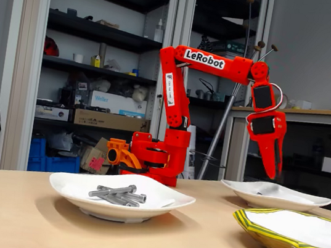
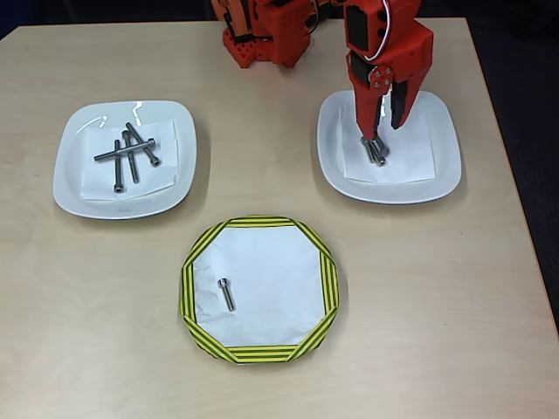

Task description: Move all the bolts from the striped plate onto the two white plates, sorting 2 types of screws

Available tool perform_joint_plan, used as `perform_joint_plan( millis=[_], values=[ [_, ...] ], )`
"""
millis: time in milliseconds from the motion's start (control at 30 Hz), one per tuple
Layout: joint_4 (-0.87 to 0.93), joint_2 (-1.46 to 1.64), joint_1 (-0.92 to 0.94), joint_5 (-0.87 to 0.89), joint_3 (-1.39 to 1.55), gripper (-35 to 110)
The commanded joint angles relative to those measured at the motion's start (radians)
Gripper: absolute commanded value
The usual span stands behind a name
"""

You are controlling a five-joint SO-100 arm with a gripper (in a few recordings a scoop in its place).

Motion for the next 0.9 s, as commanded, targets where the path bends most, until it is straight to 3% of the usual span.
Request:
perform_joint_plan(
  millis=[0, 167, 300, 467, 867],
  values=[
    [-0.031, 0.023, 0.123, -0.170, -0.052, 20],
    [0.008, -0.132, 0.348, -0.456, -0.305, 19],
    [-0.044, -0.285, 0.505, -0.586, -0.457, 18],
    [-0.150, -0.503, 0.638, -0.657, -0.597, 17],
    [-0.100, -0.874, 0.710, -0.658, -0.940, 15]
  ],
)
